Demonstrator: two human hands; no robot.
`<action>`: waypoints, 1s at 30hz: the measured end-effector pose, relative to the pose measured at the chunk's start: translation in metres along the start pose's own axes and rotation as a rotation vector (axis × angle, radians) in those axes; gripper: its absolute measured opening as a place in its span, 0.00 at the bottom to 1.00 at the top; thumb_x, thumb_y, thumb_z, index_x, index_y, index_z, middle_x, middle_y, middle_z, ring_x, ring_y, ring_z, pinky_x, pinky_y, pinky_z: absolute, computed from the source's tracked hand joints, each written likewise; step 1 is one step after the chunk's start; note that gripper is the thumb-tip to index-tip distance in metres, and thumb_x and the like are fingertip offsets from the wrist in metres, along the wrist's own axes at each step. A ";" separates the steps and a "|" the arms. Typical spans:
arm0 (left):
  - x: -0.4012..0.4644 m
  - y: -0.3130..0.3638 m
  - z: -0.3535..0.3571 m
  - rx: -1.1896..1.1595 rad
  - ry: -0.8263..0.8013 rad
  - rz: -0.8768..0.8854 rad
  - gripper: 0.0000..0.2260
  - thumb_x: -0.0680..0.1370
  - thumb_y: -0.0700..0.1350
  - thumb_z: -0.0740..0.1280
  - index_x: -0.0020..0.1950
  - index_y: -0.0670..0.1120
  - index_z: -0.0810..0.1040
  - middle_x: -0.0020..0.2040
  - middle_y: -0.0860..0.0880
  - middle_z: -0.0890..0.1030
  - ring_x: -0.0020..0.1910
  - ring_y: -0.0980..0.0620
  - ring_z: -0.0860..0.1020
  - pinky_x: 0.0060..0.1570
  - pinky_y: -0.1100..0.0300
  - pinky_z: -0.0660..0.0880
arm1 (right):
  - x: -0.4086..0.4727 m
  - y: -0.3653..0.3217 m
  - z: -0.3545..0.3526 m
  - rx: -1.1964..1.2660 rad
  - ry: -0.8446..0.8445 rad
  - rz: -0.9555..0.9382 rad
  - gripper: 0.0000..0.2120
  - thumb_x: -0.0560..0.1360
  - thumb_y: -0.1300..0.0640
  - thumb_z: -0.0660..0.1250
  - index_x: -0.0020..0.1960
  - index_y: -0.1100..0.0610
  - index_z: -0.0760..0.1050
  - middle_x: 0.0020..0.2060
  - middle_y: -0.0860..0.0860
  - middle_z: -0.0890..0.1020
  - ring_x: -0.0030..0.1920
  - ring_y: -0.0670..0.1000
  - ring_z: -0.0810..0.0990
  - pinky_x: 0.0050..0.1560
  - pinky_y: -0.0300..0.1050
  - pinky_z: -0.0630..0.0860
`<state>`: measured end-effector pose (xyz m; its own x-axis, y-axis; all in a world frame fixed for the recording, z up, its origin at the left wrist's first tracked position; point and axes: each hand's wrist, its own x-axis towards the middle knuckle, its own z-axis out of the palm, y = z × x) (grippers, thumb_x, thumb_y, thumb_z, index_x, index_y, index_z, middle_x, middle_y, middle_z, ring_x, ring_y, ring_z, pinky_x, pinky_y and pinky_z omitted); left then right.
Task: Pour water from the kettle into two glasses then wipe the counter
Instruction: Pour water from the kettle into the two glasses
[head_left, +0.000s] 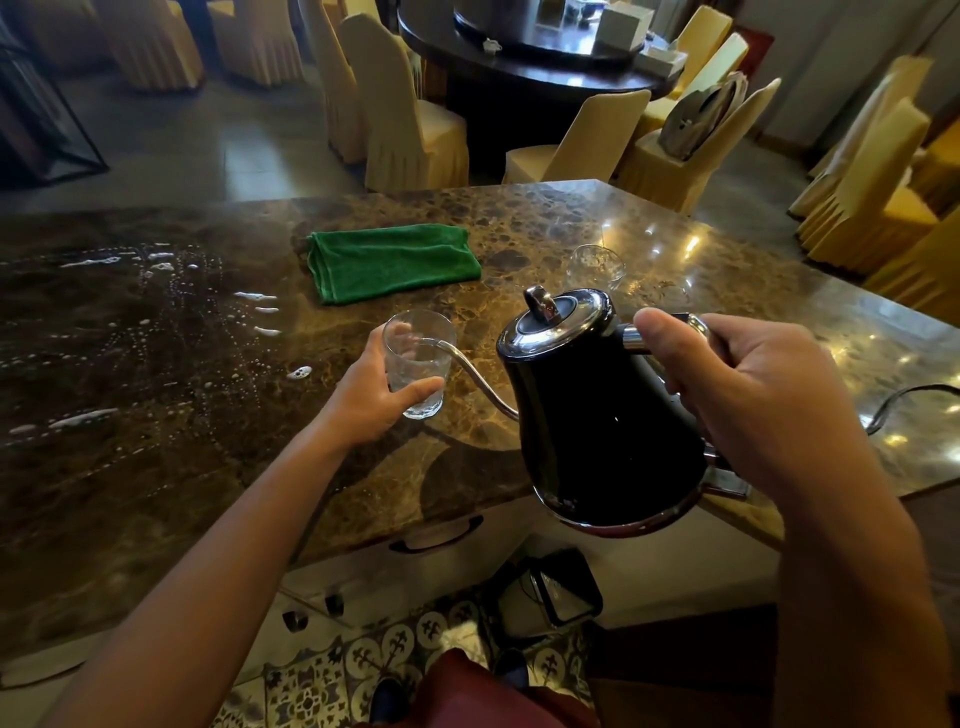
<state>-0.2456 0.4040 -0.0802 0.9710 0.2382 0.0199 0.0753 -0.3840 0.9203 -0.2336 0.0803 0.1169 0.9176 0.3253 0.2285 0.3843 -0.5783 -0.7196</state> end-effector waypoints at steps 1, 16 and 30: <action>0.000 0.000 0.000 -0.003 -0.001 -0.002 0.42 0.67 0.66 0.76 0.75 0.54 0.63 0.69 0.52 0.75 0.70 0.53 0.76 0.69 0.44 0.75 | 0.001 -0.002 0.000 -0.003 -0.004 0.002 0.37 0.77 0.31 0.68 0.37 0.67 0.73 0.23 0.56 0.71 0.23 0.43 0.68 0.24 0.37 0.64; -0.002 0.000 0.002 -0.042 0.005 -0.005 0.46 0.65 0.72 0.75 0.75 0.54 0.63 0.70 0.53 0.75 0.72 0.53 0.74 0.70 0.44 0.74 | 0.008 -0.016 -0.005 -0.052 -0.078 0.020 0.34 0.74 0.32 0.65 0.35 0.65 0.72 0.21 0.46 0.71 0.21 0.42 0.69 0.23 0.35 0.65; 0.000 -0.002 0.003 -0.035 0.006 -0.012 0.40 0.71 0.58 0.76 0.77 0.50 0.62 0.71 0.50 0.74 0.73 0.51 0.73 0.71 0.43 0.74 | 0.009 -0.012 -0.004 -0.008 -0.099 0.048 0.33 0.74 0.32 0.66 0.34 0.63 0.71 0.21 0.46 0.70 0.21 0.43 0.68 0.23 0.35 0.64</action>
<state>-0.2454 0.4014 -0.0830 0.9686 0.2484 0.0111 0.0790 -0.3498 0.9335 -0.2297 0.0872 0.1300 0.9205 0.3693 0.1277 0.3414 -0.6010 -0.7226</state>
